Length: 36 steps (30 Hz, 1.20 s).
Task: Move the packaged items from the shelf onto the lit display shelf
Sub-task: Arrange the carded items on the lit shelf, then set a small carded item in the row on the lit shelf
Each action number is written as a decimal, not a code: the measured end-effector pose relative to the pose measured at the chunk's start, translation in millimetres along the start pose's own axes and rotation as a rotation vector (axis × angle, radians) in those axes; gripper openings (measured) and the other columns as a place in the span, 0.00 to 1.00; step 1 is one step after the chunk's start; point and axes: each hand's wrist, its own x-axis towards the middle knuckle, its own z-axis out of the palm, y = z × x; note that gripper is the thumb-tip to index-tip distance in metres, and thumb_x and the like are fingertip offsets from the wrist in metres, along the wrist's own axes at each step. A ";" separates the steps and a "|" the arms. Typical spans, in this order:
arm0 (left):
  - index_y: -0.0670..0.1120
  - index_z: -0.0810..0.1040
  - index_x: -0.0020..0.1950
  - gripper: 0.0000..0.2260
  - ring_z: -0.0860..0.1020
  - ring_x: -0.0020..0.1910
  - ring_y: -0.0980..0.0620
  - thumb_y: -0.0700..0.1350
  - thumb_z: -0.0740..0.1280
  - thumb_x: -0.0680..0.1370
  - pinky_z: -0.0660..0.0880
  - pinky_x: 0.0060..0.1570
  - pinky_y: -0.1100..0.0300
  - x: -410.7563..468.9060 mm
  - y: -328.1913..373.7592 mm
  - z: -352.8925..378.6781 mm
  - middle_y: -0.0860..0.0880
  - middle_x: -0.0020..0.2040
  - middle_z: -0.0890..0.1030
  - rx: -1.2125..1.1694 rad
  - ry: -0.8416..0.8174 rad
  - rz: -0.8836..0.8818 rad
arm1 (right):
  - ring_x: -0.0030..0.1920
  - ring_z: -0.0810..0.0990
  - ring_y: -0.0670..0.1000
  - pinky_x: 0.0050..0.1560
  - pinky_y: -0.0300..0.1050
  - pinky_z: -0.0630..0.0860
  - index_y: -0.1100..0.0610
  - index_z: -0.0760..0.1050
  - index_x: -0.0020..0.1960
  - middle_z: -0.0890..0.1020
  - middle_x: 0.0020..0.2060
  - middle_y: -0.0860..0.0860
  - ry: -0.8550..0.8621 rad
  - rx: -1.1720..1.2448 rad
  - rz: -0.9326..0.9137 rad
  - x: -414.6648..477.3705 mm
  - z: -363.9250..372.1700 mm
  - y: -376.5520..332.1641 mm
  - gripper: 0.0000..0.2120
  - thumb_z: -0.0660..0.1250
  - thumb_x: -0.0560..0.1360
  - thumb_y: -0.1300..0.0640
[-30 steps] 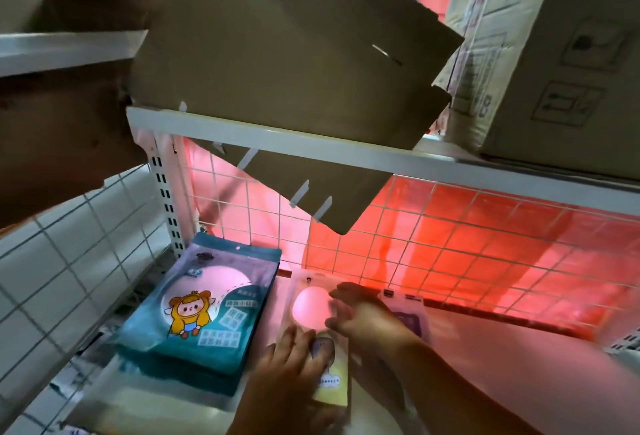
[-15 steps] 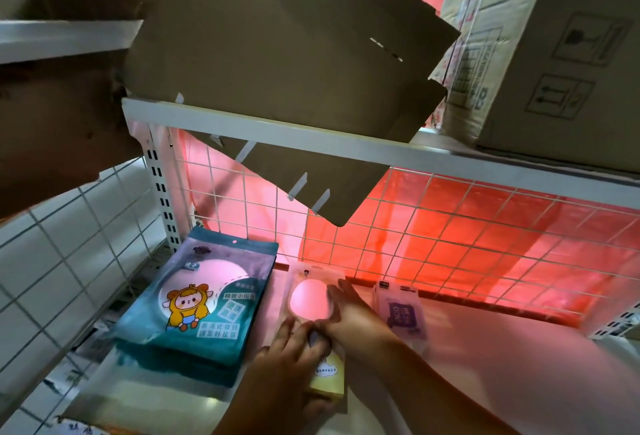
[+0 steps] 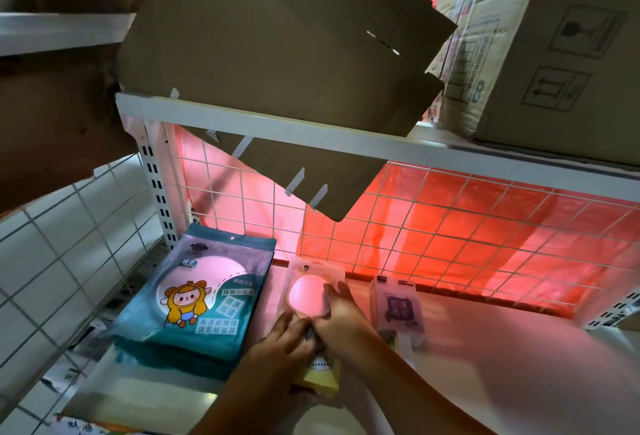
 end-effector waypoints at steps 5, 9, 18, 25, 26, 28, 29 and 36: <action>0.59 0.71 0.73 0.39 0.71 0.73 0.41 0.75 0.62 0.65 0.84 0.46 0.49 0.4 -2.7 4.1 0.53 0.76 0.71 -0.039 0.008 0.015 | 0.79 0.54 0.54 0.77 0.53 0.59 0.39 0.51 0.79 0.49 0.80 0.42 0.014 0.020 -0.039 -1.4 0.3 0.9 0.37 0.65 0.77 0.52; 0.60 0.65 0.75 0.39 0.67 0.75 0.40 0.75 0.64 0.67 0.83 0.49 0.46 0.4 -5.0 9.2 0.53 0.78 0.68 -0.055 -0.003 0.030 | 0.76 0.60 0.56 0.75 0.50 0.62 0.44 0.57 0.79 0.56 0.79 0.49 0.032 0.077 -0.134 -2.1 -0.8 6.7 0.33 0.66 0.78 0.53; 0.62 0.72 0.69 0.32 0.72 0.70 0.53 0.76 0.57 0.71 0.72 0.66 0.41 -2.2 32.1 -43.9 0.60 0.70 0.75 -0.060 0.109 -0.052 | 0.75 0.66 0.51 0.74 0.47 0.64 0.43 0.61 0.78 0.64 0.77 0.45 0.115 -0.063 -0.175 -15.5 -26.9 2.4 0.31 0.67 0.77 0.48; 0.64 0.77 0.64 0.19 0.72 0.58 0.66 0.69 0.59 0.78 0.67 0.59 0.65 8.4 43.1 -92.0 0.70 0.61 0.76 -0.369 0.336 -0.109 | 0.67 0.75 0.48 0.67 0.42 0.69 0.49 0.74 0.71 0.78 0.68 0.47 0.282 -0.030 -0.341 -49.6 -65.3 -4.2 0.21 0.68 0.78 0.49; 0.66 0.76 0.61 0.15 0.71 0.56 0.68 0.68 0.59 0.79 0.66 0.58 0.66 12.8 47.2 -101.5 0.74 0.58 0.72 -0.403 0.344 -0.102 | 0.66 0.75 0.47 0.68 0.44 0.69 0.48 0.75 0.70 0.78 0.67 0.45 0.316 -0.004 -0.339 -56.3 -73.8 -2.3 0.20 0.68 0.78 0.49; 0.71 0.73 0.54 0.12 0.72 0.53 0.70 0.70 0.57 0.75 0.67 0.55 0.68 23.6 53.8 -120.5 0.79 0.53 0.68 -0.483 0.358 -0.081 | 0.65 0.75 0.46 0.68 0.45 0.70 0.48 0.75 0.68 0.78 0.65 0.45 0.364 0.050 -0.358 -72.9 -90.7 1.5 0.19 0.69 0.78 0.49; 0.72 0.73 0.54 0.14 0.74 0.52 0.71 0.72 0.56 0.72 0.68 0.54 0.69 28.7 58.4 -129.9 0.78 0.52 0.70 -0.523 0.380 -0.049 | 0.64 0.76 0.46 0.67 0.45 0.71 0.49 0.76 0.68 0.78 0.65 0.46 0.390 0.087 -0.373 -82.7 -100.1 3.6 0.20 0.69 0.76 0.49; 0.62 0.77 0.66 0.18 0.79 0.43 0.66 0.65 0.65 0.78 0.72 0.41 0.67 54.2 131.5 -189.8 0.65 0.53 0.82 -0.542 0.509 0.287 | 0.62 0.75 0.40 0.65 0.42 0.72 0.47 0.76 0.67 0.78 0.63 0.41 0.645 0.119 -0.415 -165.2 -185.5 24.5 0.22 0.67 0.73 0.46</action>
